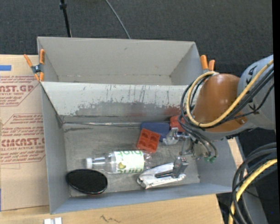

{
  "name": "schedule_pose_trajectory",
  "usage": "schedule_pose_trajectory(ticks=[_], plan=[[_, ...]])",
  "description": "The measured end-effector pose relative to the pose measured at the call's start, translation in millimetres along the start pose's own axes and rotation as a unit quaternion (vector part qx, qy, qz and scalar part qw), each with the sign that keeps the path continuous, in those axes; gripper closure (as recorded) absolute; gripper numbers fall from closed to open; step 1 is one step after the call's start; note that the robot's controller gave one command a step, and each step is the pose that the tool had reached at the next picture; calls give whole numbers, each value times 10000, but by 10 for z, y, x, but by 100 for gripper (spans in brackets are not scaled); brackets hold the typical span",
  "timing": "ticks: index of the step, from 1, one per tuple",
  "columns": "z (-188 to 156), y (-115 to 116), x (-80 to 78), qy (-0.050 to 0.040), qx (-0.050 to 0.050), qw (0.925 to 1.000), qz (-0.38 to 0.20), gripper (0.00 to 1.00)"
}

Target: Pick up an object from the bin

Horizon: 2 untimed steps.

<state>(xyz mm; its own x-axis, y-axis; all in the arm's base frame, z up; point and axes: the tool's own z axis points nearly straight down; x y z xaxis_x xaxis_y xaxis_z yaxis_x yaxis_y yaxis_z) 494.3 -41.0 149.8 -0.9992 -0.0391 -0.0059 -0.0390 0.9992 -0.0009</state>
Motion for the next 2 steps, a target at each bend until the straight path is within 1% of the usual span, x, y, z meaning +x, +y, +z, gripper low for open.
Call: schedule_pose_trajectory(ticks=[1,2], plan=[[341,86,102,54,-11,9987,-500,0],[277,446,124,35,-13,9987,-506,0]])
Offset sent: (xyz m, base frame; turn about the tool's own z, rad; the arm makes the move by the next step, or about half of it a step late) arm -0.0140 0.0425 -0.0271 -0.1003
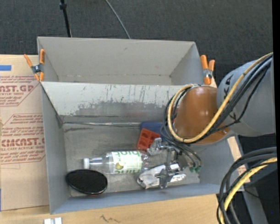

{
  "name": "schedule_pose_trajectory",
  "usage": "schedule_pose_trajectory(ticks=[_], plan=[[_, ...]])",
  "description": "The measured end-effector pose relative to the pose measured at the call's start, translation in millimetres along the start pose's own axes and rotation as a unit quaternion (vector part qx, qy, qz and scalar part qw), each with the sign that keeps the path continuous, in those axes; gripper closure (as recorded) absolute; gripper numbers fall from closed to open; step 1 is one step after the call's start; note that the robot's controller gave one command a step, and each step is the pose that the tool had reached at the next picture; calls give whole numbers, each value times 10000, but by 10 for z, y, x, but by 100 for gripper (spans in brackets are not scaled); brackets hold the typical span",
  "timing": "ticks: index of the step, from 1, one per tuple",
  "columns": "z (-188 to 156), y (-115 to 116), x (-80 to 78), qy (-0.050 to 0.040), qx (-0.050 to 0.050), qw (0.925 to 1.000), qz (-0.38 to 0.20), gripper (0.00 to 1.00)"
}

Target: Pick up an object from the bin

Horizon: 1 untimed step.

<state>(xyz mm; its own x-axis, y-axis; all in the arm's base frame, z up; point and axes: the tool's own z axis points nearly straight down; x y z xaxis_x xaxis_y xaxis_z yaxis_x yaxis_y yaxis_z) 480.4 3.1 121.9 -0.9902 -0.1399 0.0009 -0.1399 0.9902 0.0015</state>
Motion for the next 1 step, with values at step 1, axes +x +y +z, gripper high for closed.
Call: schedule_pose_trajectory(ticks=[1], plan=[[479,7,-33,-53,7,9996,266,0]])
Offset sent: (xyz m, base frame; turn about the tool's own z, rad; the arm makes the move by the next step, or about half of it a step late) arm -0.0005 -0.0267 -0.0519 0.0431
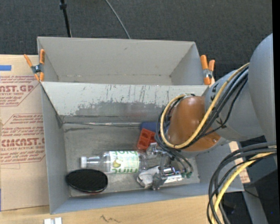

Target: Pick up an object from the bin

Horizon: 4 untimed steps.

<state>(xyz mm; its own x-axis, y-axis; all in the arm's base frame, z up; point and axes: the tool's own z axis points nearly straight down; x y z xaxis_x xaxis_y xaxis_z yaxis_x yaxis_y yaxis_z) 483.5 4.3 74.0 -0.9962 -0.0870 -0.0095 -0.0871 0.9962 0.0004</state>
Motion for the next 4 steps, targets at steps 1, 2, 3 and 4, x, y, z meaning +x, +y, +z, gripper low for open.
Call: schedule_pose_trajectory(ticks=[1,2,3,4], plan=[[5,-232,31,16,-27,10000,-67,100],[5,-232,31,16,-27,10000,-67,100],[-17,-228,30,12,-24,10000,-66,100],[-105,-233,57,70,-16,10000,-68,100]])
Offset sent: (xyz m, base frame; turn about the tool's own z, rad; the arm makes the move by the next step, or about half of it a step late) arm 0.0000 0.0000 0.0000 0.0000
